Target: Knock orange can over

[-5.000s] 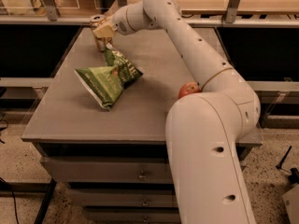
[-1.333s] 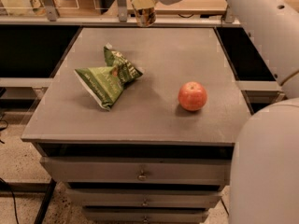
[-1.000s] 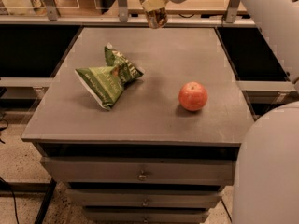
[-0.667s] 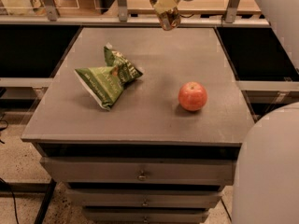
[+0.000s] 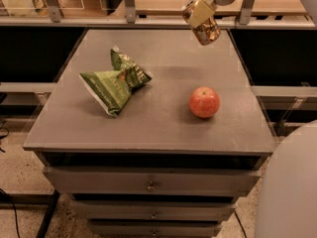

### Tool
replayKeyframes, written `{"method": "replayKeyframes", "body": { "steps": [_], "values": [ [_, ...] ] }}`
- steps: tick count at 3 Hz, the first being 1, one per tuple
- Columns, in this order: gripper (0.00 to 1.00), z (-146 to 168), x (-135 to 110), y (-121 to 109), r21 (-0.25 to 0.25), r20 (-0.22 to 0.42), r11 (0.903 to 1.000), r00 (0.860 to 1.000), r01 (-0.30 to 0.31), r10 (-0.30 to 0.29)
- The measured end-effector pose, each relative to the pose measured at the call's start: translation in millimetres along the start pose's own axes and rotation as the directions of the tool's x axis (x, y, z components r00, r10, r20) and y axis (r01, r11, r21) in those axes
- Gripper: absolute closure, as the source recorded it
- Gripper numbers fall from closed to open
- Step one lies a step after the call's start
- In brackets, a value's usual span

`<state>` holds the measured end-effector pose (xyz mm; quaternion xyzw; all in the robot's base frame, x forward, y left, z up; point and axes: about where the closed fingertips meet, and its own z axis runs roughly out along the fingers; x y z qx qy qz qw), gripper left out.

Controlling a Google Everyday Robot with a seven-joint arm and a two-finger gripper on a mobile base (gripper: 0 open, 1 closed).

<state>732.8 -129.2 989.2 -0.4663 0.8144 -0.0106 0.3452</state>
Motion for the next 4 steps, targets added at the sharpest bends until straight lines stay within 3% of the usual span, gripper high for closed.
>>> {"method": "replayKeyframes", "body": {
  "steps": [1,2,3,4],
  "values": [
    [1.00,-10,40,12,-0.042,-0.127,0.9989,0.992,0.020,-0.025],
    [0.84,-14,69,26,-0.096,-0.228,0.9949,0.972,0.032,-0.053],
    [0.61,-17,89,39,-0.155,-0.306,0.9866,0.947,0.051,-0.097],
    [0.38,-16,97,54,-0.213,-0.318,0.9756,0.941,0.053,-0.120]
  ]
}}
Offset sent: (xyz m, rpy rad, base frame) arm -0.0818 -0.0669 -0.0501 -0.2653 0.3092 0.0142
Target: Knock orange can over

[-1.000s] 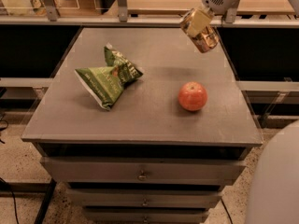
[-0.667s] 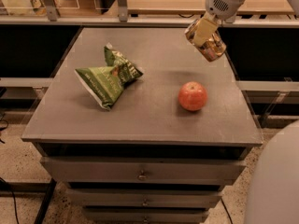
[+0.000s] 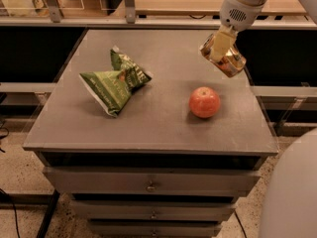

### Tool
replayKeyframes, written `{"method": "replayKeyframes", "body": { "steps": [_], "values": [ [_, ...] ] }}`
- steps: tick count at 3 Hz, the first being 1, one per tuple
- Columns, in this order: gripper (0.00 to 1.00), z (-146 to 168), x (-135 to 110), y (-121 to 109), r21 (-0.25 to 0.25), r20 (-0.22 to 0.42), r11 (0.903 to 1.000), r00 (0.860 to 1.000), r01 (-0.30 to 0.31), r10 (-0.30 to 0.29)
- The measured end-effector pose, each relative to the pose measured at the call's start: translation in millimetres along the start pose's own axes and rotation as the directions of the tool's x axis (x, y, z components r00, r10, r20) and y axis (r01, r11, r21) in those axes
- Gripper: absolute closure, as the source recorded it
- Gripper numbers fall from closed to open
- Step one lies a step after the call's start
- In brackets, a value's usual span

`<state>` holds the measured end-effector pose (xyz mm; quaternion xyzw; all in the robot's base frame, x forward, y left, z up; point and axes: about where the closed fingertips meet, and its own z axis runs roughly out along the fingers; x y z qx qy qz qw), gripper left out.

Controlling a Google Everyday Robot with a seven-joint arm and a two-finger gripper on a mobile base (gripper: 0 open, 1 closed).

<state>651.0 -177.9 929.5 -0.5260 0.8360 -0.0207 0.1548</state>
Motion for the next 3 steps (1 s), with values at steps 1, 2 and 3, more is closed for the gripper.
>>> {"method": "replayKeyframes", "body": {
  "steps": [1,2,3],
  "values": [
    [0.15,8.9,-5.4,18.4,-0.077,0.029,0.9970,1.000,0.003,-0.001],
    [0.00,11.1,-8.3,17.3,-0.074,0.036,0.9973,0.999,0.005,-0.002],
    [0.00,11.1,-8.3,17.3,-0.074,0.036,0.9973,0.999,0.005,-0.002]
  ]
}}
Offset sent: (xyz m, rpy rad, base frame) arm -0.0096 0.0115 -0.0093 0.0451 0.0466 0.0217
